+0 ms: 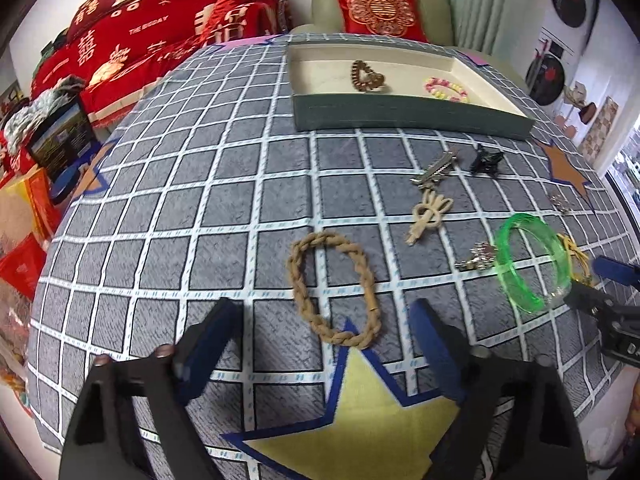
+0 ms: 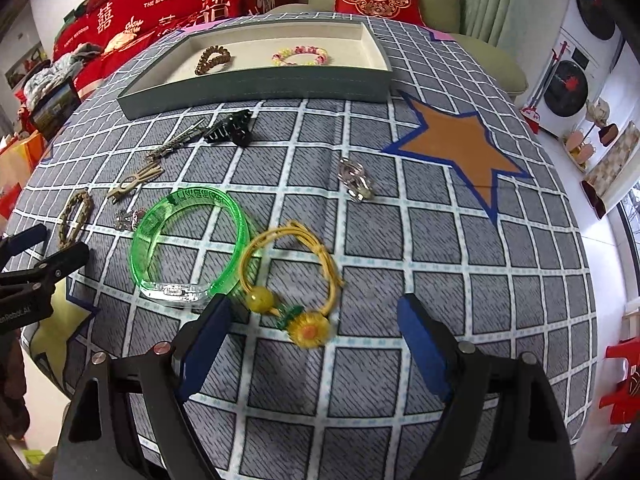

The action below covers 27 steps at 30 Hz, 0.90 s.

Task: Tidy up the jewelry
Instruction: 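Grasp the braided tan bracelet with the left tool while the right tool grasps the yellow cord bracelet, then carry both bracelets into the tray and open both tools to release them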

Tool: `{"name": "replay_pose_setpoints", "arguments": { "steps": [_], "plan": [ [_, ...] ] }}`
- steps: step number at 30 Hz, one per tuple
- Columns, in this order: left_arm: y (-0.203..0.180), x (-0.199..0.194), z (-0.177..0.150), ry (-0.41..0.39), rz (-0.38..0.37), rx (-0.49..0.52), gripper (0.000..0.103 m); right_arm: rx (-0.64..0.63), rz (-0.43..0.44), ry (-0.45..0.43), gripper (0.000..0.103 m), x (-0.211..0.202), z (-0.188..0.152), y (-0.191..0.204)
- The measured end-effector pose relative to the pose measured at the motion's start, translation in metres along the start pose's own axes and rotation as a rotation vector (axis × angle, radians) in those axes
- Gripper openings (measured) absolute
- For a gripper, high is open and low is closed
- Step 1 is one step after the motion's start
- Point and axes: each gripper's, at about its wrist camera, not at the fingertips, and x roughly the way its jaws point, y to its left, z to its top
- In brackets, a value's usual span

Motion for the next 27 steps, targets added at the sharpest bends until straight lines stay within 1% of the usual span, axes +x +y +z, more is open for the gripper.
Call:
{"name": "replay_pose_setpoints", "arguments": {
  "steps": [1, 2, 4, 5, 7, 8, 9, 10, 11, 12, 13, 14, 15, 21, 23, 27],
  "plan": [
    [-0.001, -0.001, 0.001, -0.004, -0.007, 0.007, 0.082, -0.006, 0.002, -0.004, 0.071, -0.001, 0.001, 0.002],
    [-0.003, -0.002, 0.001, -0.007, -0.011, 0.012, 0.078, -0.010, 0.004, -0.005, 0.067, -0.002, 0.002, 0.003],
    [-0.005, -0.003, 0.002, -0.010, -0.018, 0.019, 0.066, -0.014, 0.011, -0.003, 0.053, -0.003, 0.004, 0.004],
    [-0.006, -0.003, 0.003, -0.012, -0.020, 0.021, 0.062, -0.018, 0.013, -0.001, 0.050, -0.003, 0.005, 0.005],
    [-0.007, -0.005, 0.002, -0.016, -0.025, 0.026, 0.046, -0.027, 0.015, 0.002, 0.043, -0.003, 0.006, 0.007],
    [-0.007, -0.005, 0.002, -0.018, -0.030, 0.029, 0.043, -0.033, 0.017, 0.002, 0.042, -0.003, 0.006, 0.008],
    [-0.007, -0.006, 0.002, -0.018, -0.036, 0.032, 0.034, -0.036, 0.018, 0.002, 0.040, -0.003, 0.006, 0.009],
    [-0.007, -0.006, 0.002, -0.019, -0.040, 0.034, 0.022, -0.041, 0.018, 0.002, 0.038, -0.003, 0.005, 0.010],
    [-0.006, -0.006, 0.002, -0.018, -0.047, 0.033, 0.022, -0.044, 0.018, 0.003, 0.036, -0.004, 0.006, 0.011],
    [-0.006, -0.006, 0.003, -0.016, -0.057, 0.027, 0.022, -0.046, 0.018, 0.003, 0.031, -0.004, 0.006, 0.011],
    [-0.005, -0.007, 0.003, -0.014, -0.068, 0.019, 0.022, -0.047, 0.015, 0.002, 0.023, -0.004, 0.006, 0.011],
    [-0.003, -0.007, 0.003, -0.012, -0.080, 0.010, 0.022, -0.045, 0.016, 0.002, 0.018, -0.004, 0.006, 0.011],
    [-0.002, -0.007, 0.003, -0.011, -0.090, 0.002, 0.022, -0.042, 0.020, 0.003, 0.016, -0.004, 0.006, 0.010],
    [0.003, -0.011, 0.004, -0.008, -0.122, -0.033, 0.022, 0.003, 0.079, -0.024, 0.016, -0.013, 0.007, -0.003],
    [0.004, -0.014, 0.006, -0.015, -0.131, -0.038, 0.022, 0.022, 0.110, -0.045, 0.016, -0.020, 0.009, -0.009],
    [0.002, -0.022, 0.011, -0.033, -0.144, -0.037, 0.022, 0.051, 0.141, -0.067, 0.016, -0.030, 0.015, -0.016]
  ]
}}
